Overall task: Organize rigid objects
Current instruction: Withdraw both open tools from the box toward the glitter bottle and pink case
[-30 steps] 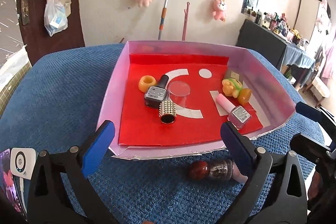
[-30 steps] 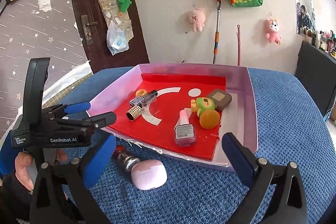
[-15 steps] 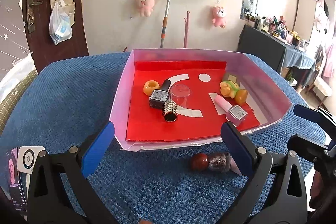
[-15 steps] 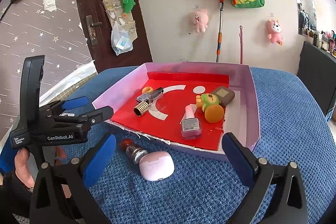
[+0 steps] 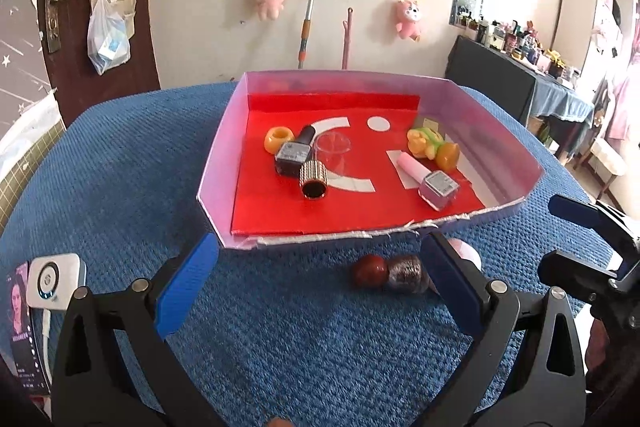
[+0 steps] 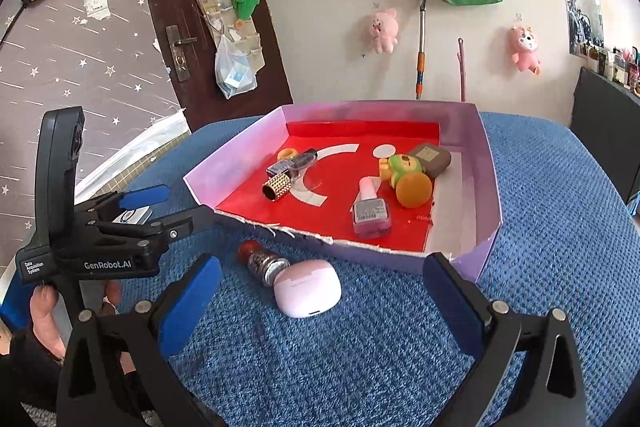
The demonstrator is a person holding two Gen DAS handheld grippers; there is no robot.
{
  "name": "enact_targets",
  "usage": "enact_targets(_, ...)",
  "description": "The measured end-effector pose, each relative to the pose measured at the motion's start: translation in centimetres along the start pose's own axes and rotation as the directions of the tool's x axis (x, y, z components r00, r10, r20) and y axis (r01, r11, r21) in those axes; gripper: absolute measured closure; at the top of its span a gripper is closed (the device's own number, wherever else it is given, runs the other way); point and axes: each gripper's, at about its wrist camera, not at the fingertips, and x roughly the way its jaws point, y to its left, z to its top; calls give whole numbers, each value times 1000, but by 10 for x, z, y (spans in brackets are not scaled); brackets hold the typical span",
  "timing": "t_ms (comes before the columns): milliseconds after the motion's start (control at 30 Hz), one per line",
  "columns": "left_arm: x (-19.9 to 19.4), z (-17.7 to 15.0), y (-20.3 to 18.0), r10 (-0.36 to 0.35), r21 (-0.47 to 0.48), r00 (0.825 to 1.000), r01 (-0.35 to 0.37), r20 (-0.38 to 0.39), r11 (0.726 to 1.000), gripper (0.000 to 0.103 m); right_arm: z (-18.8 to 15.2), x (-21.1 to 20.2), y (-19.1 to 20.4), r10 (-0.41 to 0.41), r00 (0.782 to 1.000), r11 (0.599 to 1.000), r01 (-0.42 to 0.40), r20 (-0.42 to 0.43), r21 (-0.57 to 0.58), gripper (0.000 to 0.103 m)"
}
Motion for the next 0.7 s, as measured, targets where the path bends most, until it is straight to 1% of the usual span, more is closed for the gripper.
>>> enact_targets(100, -1, -4, 0, -7, 1, 1000, 7, -4, 1000, 0, -3, 0, 2, -1, 1000, 1000, 1, -7, -2, 1)
enact_targets(133, -1, -5, 0, -4, 3, 1000, 4, -4, 1000, 0, -4, 1, 3, -1, 1000, 1000, 1, -11, -5, 3)
enact_targets(200, -1, -7, 0, -3, 4, 1000, 3, -5, 1000, 0, -6, 3, 5, 0, 1000, 1000, -1, -25, -12, 11)
enact_targets(400, 1, -9, 2, -5, -2, 1000, 5, -7, 1000, 0, -14, 13, 14, 21, 997, 999, -24, -68, -35, 20)
enact_targets(533, 7, -11, 3, -46, -21, 998, 46, -30, 999, 1, -20, 23, 18, 11, 995, 998, -17, -97, -57, 23)
enact_targets(700, 18, -13, -8, -72, 1, 995, 72, -62, 997, 2, -24, 37, 16, -16, 992, 998, 8, -126, -63, 25)
